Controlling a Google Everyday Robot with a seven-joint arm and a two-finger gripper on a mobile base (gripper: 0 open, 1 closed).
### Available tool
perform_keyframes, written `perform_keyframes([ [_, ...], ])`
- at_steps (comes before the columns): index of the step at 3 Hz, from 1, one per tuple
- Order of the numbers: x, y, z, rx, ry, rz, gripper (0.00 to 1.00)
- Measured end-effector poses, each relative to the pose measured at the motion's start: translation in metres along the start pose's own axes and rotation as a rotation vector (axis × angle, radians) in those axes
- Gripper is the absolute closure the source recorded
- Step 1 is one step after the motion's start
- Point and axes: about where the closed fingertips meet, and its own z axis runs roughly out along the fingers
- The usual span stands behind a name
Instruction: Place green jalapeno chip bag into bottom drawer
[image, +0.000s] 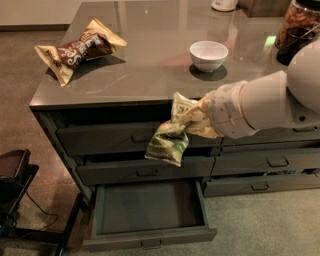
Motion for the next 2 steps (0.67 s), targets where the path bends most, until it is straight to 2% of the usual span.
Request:
perform_keyframes([
  [1, 0.000, -0.001, 0.000, 0.001, 0.001, -0.001, 1.00],
  [2, -0.005, 0.028, 0.015, -0.037, -0.013, 0.008, 1.00],
])
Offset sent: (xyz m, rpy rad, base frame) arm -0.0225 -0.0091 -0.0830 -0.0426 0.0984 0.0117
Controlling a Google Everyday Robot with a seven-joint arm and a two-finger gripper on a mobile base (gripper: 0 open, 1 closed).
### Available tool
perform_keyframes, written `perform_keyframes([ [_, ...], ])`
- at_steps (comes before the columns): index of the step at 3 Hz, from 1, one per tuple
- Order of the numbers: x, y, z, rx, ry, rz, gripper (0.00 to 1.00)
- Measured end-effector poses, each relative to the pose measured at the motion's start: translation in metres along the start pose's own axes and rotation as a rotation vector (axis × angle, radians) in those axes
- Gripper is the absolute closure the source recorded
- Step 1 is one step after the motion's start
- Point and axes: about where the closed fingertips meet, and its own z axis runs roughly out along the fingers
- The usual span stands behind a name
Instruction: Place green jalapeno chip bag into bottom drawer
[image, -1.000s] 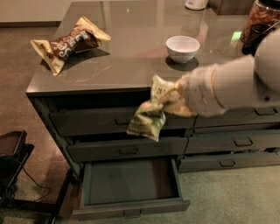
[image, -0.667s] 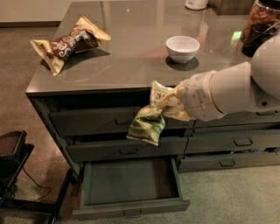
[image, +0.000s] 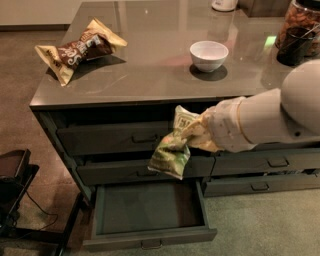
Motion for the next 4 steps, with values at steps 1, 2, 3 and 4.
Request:
perform_keyframes([
  [1, -0.015, 0.057, 0.047, 0.002, -0.057, 0.032, 1.00],
  [2, -0.033, 0.127, 0.112, 0.023, -0.118, 0.065, 1.00],
  [3, -0.043, 0.195, 0.170, 0.019, -0.178, 0.134, 1.00],
  [4, -0.046, 0.203, 0.180, 0.026, -0.202, 0.163, 1.00],
])
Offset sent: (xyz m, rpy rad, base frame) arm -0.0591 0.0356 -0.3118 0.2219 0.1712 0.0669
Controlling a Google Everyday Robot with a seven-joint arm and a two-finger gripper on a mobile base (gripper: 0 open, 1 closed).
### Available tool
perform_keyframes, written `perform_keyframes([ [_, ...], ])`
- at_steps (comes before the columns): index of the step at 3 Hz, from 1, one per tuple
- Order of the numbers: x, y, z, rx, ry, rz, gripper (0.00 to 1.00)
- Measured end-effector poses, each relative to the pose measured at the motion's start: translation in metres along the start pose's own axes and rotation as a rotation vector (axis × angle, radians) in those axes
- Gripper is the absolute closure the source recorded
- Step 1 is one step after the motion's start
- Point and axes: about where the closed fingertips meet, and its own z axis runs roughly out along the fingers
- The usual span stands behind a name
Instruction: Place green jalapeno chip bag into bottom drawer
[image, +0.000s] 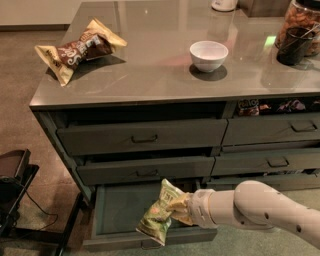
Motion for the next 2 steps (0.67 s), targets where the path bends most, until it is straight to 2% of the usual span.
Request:
perform_keyframes([
  [2, 0.0058, 0.0047, 0.0082, 0.005, 0.002, -0.022, 1.00],
])
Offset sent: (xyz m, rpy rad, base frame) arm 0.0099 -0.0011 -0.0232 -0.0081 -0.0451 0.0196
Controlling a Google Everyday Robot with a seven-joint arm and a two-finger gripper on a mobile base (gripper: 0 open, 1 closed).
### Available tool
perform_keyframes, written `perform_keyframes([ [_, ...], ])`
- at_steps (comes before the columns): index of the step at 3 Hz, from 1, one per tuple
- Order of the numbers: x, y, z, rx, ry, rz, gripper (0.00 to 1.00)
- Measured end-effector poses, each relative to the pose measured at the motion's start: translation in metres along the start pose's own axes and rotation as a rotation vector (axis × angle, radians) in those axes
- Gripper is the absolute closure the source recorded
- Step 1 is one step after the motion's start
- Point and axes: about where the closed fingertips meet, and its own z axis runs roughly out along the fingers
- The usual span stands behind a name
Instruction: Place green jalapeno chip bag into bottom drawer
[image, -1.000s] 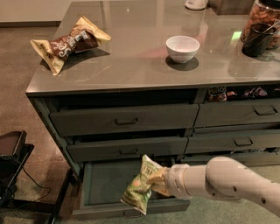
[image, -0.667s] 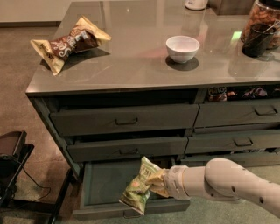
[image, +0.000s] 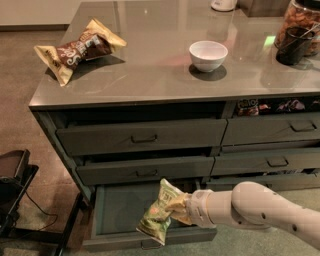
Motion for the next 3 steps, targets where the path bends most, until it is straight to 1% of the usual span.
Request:
perform_keyframes([
  [1, 0.028, 0.011, 0.027, 0.009, 0.023, -0.045, 1.00],
  [2, 0.074, 0.036, 0.085, -0.023, 0.039, -0.059, 1.00],
  [3, 0.074, 0.036, 0.087, -0.027, 0.039, -0.060, 1.00],
])
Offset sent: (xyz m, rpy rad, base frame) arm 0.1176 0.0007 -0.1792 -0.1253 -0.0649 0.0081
